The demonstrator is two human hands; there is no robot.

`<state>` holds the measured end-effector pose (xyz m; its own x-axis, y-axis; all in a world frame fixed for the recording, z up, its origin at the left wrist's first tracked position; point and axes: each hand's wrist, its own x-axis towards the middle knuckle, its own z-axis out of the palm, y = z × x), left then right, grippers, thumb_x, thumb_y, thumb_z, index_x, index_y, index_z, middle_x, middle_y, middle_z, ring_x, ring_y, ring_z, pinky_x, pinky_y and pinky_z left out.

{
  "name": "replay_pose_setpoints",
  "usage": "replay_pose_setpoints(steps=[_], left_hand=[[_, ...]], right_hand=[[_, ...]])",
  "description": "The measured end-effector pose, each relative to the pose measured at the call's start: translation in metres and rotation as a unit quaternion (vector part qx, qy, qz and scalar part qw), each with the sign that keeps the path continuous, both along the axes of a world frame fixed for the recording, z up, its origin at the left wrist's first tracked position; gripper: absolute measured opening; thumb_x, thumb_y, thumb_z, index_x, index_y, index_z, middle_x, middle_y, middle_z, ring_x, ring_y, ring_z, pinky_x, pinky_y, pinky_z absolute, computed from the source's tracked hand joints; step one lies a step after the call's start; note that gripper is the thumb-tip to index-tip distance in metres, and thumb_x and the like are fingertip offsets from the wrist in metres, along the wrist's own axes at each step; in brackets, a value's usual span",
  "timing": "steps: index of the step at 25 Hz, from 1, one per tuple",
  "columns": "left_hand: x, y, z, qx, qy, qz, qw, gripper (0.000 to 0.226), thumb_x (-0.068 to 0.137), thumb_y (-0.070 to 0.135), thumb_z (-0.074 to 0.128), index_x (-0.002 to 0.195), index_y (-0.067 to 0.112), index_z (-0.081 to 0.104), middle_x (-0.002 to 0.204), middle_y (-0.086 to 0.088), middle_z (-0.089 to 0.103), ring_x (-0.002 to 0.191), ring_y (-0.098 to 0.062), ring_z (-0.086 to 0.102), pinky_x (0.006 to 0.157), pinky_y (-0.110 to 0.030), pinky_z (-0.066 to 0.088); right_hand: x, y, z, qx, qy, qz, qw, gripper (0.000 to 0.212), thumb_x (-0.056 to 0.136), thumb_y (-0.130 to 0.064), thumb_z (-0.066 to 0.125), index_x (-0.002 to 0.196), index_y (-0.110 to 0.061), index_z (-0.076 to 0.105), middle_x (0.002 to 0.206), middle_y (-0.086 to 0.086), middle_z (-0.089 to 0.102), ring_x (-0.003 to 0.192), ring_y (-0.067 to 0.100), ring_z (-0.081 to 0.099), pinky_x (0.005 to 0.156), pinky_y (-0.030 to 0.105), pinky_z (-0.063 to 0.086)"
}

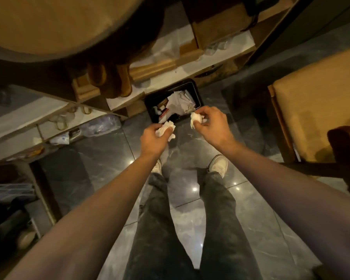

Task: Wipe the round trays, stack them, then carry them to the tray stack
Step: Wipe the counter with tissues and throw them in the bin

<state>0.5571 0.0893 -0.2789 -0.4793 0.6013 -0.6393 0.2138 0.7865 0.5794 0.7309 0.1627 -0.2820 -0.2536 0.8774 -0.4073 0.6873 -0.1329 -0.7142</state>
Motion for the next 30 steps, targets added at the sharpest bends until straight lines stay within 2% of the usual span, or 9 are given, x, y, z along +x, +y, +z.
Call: replay_pose_setpoints(steps=[2, 4, 11, 14, 17, 20, 24, 27, 30], left_hand=[[0.0, 0.019, -0.038, -0.022, -0.009, 0.05, 0.998, 0.048, 0.08, 0.039, 0.072, 0.115, 0.008, 0.062, 0.115, -0.012, 0.066, 0.106, -0.027, 0.062, 0.092, -0.037, 0.049], [-0.007, 0.036, -0.074, -0.029, 0.002, 0.079, 0.996, 0.044, 0.08, 0.036, 0.072, 0.112, 0.007, 0.061, 0.113, -0.009, 0.065, 0.107, -0.027, 0.061, 0.093, -0.034, 0.048], [-0.022, 0.08, -0.183, -0.047, 0.071, 0.02, 0.996, 0.041, 0.085, 0.037, 0.065, 0.117, 0.011, 0.06, 0.123, -0.01, 0.062, 0.112, -0.028, 0.057, 0.094, -0.032, 0.045], [-0.02, 0.094, -0.216, -0.045, 0.071, -0.005, 0.996, 0.045, 0.087, 0.033, 0.064, 0.122, 0.004, 0.058, 0.129, -0.013, 0.06, 0.118, -0.029, 0.056, 0.099, -0.036, 0.043], [-0.013, 0.098, -0.231, -0.041, 0.062, 0.005, 0.997, 0.045, 0.088, 0.033, 0.065, 0.121, 0.004, 0.059, 0.127, -0.011, 0.061, 0.115, -0.026, 0.058, 0.095, -0.03, 0.045], [-0.008, 0.099, -0.234, -0.033, 0.071, 0.025, 0.997, 0.042, 0.087, 0.031, 0.065, 0.118, 0.004, 0.061, 0.124, -0.012, 0.063, 0.113, -0.027, 0.059, 0.094, -0.032, 0.046], [-0.011, 0.095, -0.233, -0.018, 0.064, 0.026, 0.997, 0.039, 0.086, 0.025, 0.067, 0.115, 0.002, 0.058, 0.123, -0.014, 0.062, 0.113, -0.028, 0.059, 0.098, -0.038, 0.046], [-0.01, 0.089, -0.226, 0.004, 0.058, 0.033, 0.998, 0.035, 0.085, 0.021, 0.068, 0.114, 0.003, 0.058, 0.12, -0.013, 0.063, 0.112, -0.026, 0.06, 0.098, -0.034, 0.045], [-0.009, 0.084, -0.212, -0.002, 0.09, -0.029, 0.995, 0.033, 0.087, 0.025, 0.064, 0.115, 0.007, 0.06, 0.119, -0.012, 0.064, 0.11, -0.026, 0.06, 0.093, -0.029, 0.045]], right_hand=[[-0.007, 0.016, -0.036, 0.0, -0.001, 0.013, 1.0, 0.031, 0.082, -0.015, 0.071, 0.113, -0.012, 0.066, 0.113, 0.014, 0.062, 0.097, 0.022, 0.06, 0.077, 0.015, 0.037], [-0.016, 0.029, -0.073, -0.015, 0.0, 0.03, 0.999, 0.032, 0.083, -0.014, 0.071, 0.114, -0.012, 0.065, 0.116, 0.014, 0.062, 0.099, 0.024, 0.062, 0.079, 0.019, 0.041], [-0.037, 0.066, -0.183, -0.018, -0.008, 0.001, 1.0, 0.036, 0.085, -0.012, 0.068, 0.12, -0.007, 0.063, 0.116, 0.018, 0.063, 0.101, 0.031, 0.062, 0.086, 0.027, 0.048], [-0.04, 0.066, -0.214, -0.025, 0.015, -0.034, 0.999, 0.036, 0.086, -0.012, 0.069, 0.12, -0.005, 0.062, 0.117, 0.019, 0.06, 0.102, 0.031, 0.061, 0.085, 0.023, 0.045], [-0.045, 0.064, -0.23, -0.03, 0.044, -0.058, 0.997, 0.038, 0.086, -0.011, 0.069, 0.121, -0.002, 0.06, 0.119, 0.02, 0.059, 0.104, 0.029, 0.06, 0.086, 0.022, 0.045], [-0.05, 0.066, -0.232, -0.054, 0.076, -0.073, 0.993, 0.042, 0.084, -0.007, 0.071, 0.124, 0.002, 0.058, 0.12, 0.024, 0.058, 0.108, 0.034, 0.06, 0.095, 0.037, 0.049], [-0.051, 0.063, -0.226, -0.029, 0.043, -0.038, 0.998, 0.049, 0.085, -0.013, 0.071, 0.13, 0.001, 0.055, 0.13, 0.022, 0.056, 0.116, 0.033, 0.057, 0.1, 0.032, 0.045], [-0.046, 0.06, -0.217, -0.039, 0.026, -0.023, 0.999, 0.05, 0.087, -0.011, 0.068, 0.133, -0.001, 0.053, 0.134, 0.019, 0.054, 0.119, 0.032, 0.055, 0.099, 0.027, 0.042], [-0.036, 0.056, -0.202, -0.044, 0.004, -0.005, 0.999, 0.05, 0.087, -0.009, 0.065, 0.135, -0.006, 0.052, 0.134, 0.017, 0.055, 0.119, 0.03, 0.056, 0.1, 0.027, 0.043]])
